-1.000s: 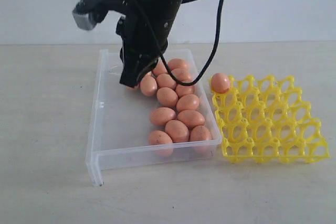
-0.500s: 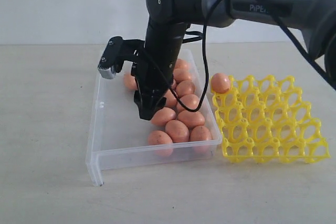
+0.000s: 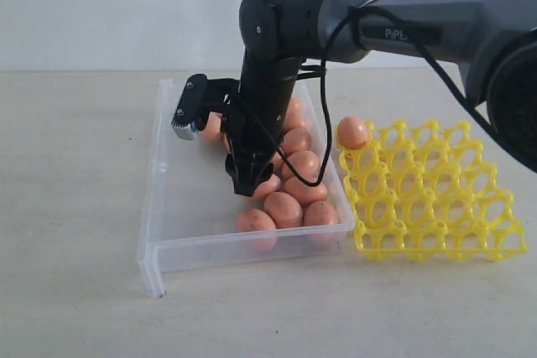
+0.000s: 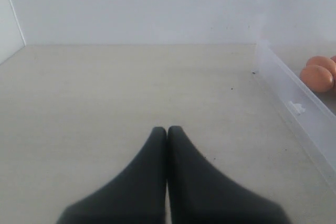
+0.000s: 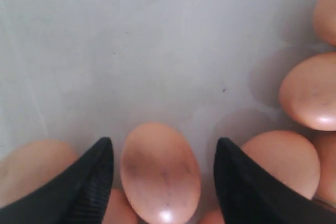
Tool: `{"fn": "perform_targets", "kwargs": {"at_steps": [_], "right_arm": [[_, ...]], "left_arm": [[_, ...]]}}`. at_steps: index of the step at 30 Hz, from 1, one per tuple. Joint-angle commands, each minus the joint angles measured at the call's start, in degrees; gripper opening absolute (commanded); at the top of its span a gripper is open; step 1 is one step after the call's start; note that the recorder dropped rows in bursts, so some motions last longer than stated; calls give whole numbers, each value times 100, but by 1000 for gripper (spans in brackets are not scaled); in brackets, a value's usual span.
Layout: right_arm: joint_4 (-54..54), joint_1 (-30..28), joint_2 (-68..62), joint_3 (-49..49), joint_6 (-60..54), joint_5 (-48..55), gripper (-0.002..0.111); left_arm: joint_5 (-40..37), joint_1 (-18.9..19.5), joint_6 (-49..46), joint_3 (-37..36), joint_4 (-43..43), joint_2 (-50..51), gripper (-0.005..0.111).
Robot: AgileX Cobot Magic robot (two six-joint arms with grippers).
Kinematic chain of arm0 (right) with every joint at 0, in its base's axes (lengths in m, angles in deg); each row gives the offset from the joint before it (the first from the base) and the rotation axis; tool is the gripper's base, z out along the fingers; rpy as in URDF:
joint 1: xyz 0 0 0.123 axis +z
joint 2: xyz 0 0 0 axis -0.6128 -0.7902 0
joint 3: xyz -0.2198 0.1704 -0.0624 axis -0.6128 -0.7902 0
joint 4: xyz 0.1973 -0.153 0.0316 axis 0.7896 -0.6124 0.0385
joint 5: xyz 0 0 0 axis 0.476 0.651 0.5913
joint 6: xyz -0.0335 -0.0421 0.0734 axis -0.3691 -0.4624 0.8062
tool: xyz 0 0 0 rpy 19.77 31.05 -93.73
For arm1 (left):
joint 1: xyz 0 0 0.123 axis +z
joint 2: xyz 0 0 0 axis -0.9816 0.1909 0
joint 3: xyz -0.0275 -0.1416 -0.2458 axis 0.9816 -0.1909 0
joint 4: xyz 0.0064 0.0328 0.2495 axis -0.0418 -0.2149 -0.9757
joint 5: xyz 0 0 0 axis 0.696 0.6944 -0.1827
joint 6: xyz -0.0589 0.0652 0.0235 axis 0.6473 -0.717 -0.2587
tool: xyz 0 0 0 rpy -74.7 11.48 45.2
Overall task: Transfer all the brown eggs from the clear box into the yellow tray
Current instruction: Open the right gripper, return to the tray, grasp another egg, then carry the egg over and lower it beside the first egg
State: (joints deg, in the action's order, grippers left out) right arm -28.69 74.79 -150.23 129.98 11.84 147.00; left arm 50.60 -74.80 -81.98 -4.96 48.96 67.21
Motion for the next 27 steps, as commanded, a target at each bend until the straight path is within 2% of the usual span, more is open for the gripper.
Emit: {"fn": "perform_targets", "kwargs": {"at_steps": [1,12,14,15,18,27], "right_arm": [[-25,-46,-131,-9,347,21,55],[-220,-46,-348,-9,1254,25,54],[-354,-46,-348,-9,1575,-8,45],[-437,-46,-348,-9,1717,-26,37],[-527,-46,-348,-9,2038,-64,3],[-417,-46,-279,16,3450,-140,0]], "left_arm": [[61,-22,21,-1,9,17,-4],[61,-22,21,-1,9,17,-4],[61,-22,21,-1,9,17,-4],[61,-22,21,-1,9,17,-4],[61,-22,21,-1,9,17,-4],[61,-22,21,-1,9,17,-4]]}}
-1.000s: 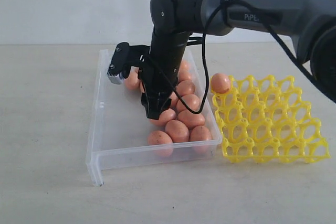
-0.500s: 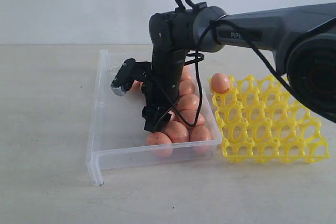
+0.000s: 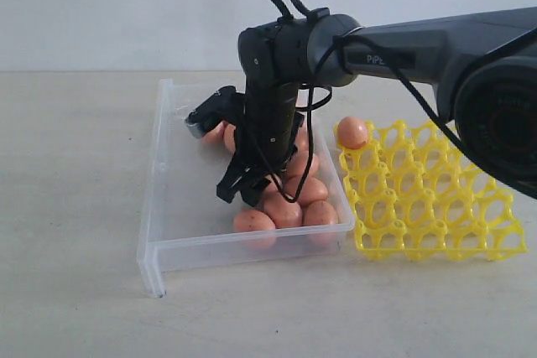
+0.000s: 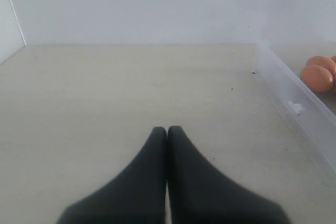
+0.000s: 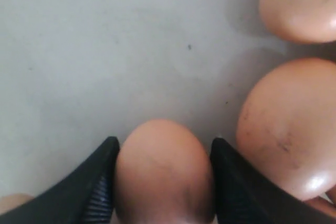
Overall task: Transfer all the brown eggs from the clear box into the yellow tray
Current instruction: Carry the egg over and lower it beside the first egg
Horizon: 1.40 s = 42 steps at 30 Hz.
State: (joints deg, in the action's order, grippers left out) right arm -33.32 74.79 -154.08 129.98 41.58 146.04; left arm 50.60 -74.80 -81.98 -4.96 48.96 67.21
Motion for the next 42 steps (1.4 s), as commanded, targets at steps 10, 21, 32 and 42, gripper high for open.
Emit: {"fn": "perform_targets", "kwargs": {"at_steps": [10,21,32,42], "right_arm": [[1832,-34,1278,-497,748,-2270,0],[2282,68,4401,-5842,744,-9779,0],[-2580,-2811,4202,-6943,5034,-12034,0],[-5817,-4626,3188,-5229,7885,-12731,0]], "left_arm": [[61,-22,21,-1,9,17,-4],[61,-22,21,-1,9,17,-4],[61,-22,21,-1,9,17,-4],[61,-22,21,-1,9,17,-4]]}}
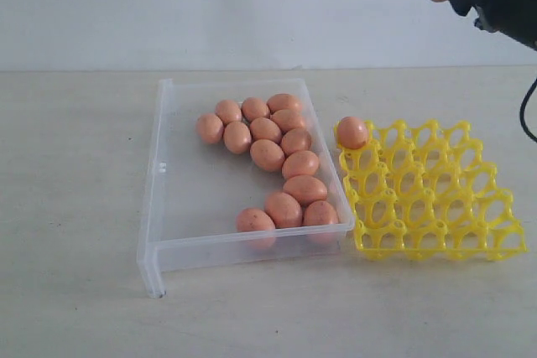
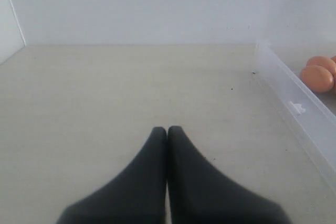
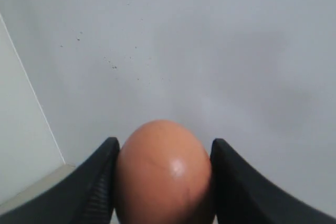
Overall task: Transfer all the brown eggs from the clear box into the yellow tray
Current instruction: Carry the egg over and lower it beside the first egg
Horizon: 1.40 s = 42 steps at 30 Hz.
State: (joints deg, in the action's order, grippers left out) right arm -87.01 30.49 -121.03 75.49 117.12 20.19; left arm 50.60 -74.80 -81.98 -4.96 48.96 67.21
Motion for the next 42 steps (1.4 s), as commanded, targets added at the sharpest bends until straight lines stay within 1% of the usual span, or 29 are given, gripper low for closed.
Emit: {"fn": "perform_targets", "kwargs": {"at_steps": [1,3,4,6,7,8,12,18,21,28,33,38,42], "right_arm": [[-572,-196,-121,220,345,-146,0],[-1081,-184,-170,220,194,-146,0],[-1365,-151,-210,220,104,83,0],[-1700,-69,-351,220,-6,1176,0],[-1739,-11,-473,220,-118,1579,0],[-1739,-9,-584,220,-179,1704,0],[-1784,-1,-1241,304,-272,1084,0],[-2484,-12,-1967,808,-226,1458,0],[-2504,45,-2062,972,-208,1304,0],[-2460,225,-2196,1384,-385,1745,0],[-2450,326,-2396,1719,-116,1756,0],[-2484,330,-2396,1730,-81,1672,0],[-2884,330,-2396,1730,-60,1671,0]], "left_arm": [[61,-22,21,-1,9,17,-4],[61,-22,21,-1,9,17,-4],[61,-22,21,-1,9,17,-4],[61,-22,21,-1,9,17,-4],[61,-22,21,-1,9,17,-4],[61,-22,21,-1,9,17,-4],[61,-22,21,-1,9,17,-4],[61,-22,21,-1,9,17,-4],[61,-22,21,-1,9,17,-4],[61,-22,21,-1,9,17,-4],[61,-22,21,-1,9,17,-4],[61,-22,21,-1,9,17,-4],[61,-22,21,-1,9,17,-4]]}}
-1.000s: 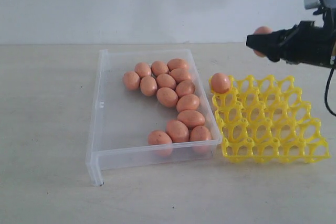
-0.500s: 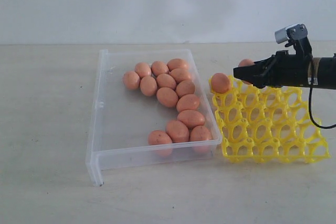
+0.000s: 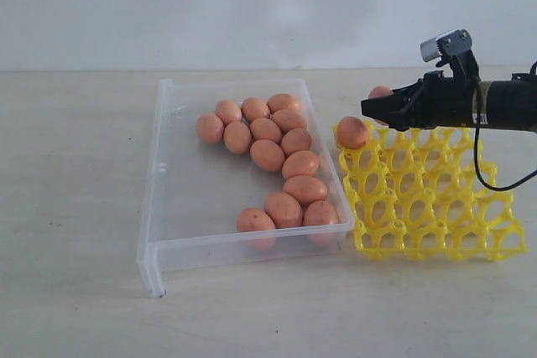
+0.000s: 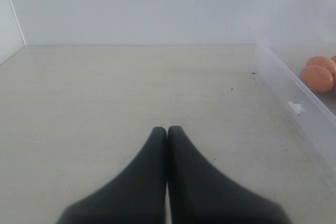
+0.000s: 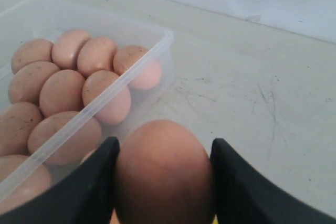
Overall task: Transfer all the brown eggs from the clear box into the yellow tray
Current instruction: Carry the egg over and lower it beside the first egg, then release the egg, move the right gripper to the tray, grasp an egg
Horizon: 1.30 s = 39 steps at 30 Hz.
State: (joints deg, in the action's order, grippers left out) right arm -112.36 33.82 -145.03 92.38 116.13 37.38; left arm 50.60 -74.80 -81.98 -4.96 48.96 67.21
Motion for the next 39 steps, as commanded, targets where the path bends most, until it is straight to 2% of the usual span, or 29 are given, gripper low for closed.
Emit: {"fn": "perform_targets", "kwargs": {"at_steps": [1,8,12,15,21,26,35,39], "right_arm": [[-494,-3,4,41,39,-59,0],[-725,-3,4,41,146,-43,0],[-725,-3,4,41,136,302,2],[-756,-3,4,41,136,585,13],[-856,-3,4,41,-161,509,43],[-792,-3,4,41,-174,509,55],[-286,-3,4,41,-347,499,56],[33,-3,97,54,-351,65,55]], "left_arm": [[61,-22,21,-1,9,17,-4],[61,-22,21,-1,9,17,-4],[61,-22,21,-1,9,17,-4],[61,-22,21,-1,9,17,-4],[61,-22,21,-1,9,17,-4],[61,-22,21,-1,9,17,-4],[61,-22,21,-1,9,17,-4],[61,-22,21,-1,9,17,-4]]}}
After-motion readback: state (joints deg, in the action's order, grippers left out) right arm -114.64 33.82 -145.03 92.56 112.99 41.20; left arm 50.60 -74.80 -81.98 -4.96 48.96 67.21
